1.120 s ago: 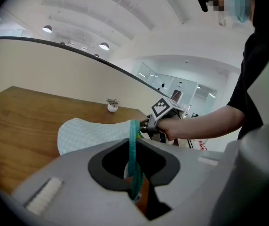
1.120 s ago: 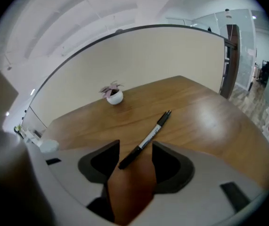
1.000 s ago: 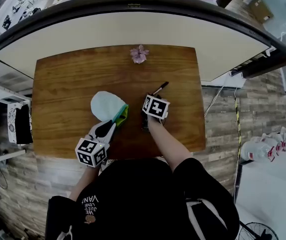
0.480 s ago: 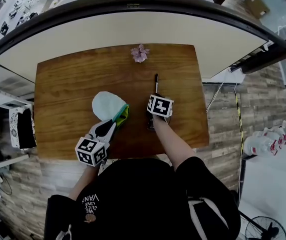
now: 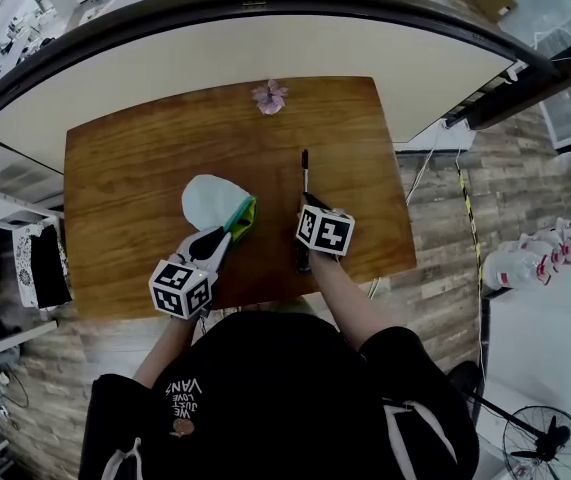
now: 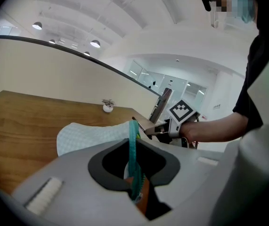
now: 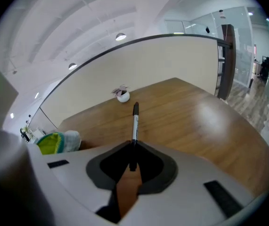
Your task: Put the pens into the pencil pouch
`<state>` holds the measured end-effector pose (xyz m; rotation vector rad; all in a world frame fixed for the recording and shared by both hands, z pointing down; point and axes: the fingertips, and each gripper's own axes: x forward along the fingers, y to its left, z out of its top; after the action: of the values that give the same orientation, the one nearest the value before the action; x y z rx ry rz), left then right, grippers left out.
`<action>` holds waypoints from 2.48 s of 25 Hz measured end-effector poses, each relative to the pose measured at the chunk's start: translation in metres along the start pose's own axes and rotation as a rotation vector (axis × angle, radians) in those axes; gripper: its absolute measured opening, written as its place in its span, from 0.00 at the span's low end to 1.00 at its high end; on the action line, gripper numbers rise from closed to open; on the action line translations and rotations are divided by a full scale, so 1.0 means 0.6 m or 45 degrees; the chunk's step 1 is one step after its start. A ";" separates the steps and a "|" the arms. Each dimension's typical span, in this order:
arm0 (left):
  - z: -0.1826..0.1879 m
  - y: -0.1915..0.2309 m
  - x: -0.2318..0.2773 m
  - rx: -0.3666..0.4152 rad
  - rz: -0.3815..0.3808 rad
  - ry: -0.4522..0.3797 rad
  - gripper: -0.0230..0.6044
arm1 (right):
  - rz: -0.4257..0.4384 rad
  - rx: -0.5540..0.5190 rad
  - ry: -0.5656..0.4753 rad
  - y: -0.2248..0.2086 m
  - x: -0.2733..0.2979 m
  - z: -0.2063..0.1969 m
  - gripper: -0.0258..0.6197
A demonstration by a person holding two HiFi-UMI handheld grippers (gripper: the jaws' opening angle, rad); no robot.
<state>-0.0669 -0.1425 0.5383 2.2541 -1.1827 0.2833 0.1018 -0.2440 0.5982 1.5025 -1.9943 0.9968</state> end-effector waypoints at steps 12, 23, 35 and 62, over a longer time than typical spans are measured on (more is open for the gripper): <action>-0.010 -0.016 0.012 0.072 -0.123 0.039 0.12 | 0.206 0.008 -0.019 0.087 -0.124 -0.087 0.12; -0.008 -0.023 0.023 0.127 -0.172 0.039 0.12 | 0.326 -0.058 0.031 0.166 -0.187 -0.159 0.12; -0.022 -0.061 0.017 0.201 -0.236 0.055 0.12 | 0.504 -0.295 0.226 0.227 -0.188 -0.183 0.12; 0.023 -0.041 -0.005 -0.115 -0.148 -0.192 0.12 | 0.820 0.214 0.284 0.262 -0.112 -0.047 0.12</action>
<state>-0.0498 -0.1370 0.5162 2.2863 -1.1105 0.0140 -0.0287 -0.1577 0.5245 0.7616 -2.3126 1.5363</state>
